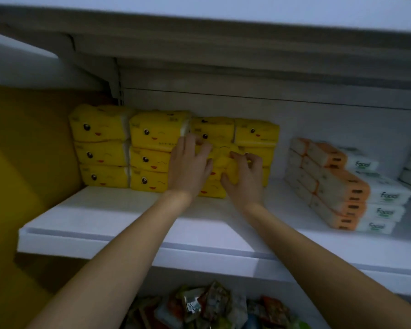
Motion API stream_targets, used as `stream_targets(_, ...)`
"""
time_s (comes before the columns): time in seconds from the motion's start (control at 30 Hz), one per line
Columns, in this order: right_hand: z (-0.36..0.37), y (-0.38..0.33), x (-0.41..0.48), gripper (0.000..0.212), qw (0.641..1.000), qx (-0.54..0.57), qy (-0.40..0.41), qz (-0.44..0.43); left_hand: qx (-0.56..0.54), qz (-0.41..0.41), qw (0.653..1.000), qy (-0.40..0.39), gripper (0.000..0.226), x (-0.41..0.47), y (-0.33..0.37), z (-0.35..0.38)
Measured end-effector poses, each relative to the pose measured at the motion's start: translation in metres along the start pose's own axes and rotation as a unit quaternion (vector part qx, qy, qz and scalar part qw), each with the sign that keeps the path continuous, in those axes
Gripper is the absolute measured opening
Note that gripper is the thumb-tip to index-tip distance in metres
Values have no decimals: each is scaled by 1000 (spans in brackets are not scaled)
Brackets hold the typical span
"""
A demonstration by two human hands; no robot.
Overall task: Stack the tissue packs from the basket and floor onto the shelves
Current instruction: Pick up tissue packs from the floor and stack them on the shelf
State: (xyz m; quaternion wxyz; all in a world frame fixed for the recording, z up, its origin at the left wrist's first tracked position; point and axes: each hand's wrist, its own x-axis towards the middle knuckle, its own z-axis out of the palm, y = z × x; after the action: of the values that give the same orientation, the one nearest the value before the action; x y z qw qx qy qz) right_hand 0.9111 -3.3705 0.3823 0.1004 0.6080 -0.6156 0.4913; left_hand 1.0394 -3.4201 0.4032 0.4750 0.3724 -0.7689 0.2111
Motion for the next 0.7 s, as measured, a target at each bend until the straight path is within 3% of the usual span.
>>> stream_targets(0.07,0,-1,1,47,1000,-18,2,-19,13,3,1000,-6,19,-2,0,2)
stream_targets(0.13,-3,-4,4,52,999,-8,-44,-10,9,-24,999,-47,12,-4,2,2)
stream_targets(0.23,-10,-8,5,64,988,7,-152,9,3,-95,984,-151,28,-8,10,-5)
stream_targets(0.33,-27,-8,-3,64,971,-42,-236,11,24,-116,972,-206,36,-13,15,-15)
stream_targets(0.5,-69,-6,-39,56,954,-152,-247,-81,10,-76,979,-188,47,-37,40,-37)
stream_targets(0.7,-143,3,-116,52,928,-249,-255,-112,-29,-22,960,-276,46,-71,122,-71)
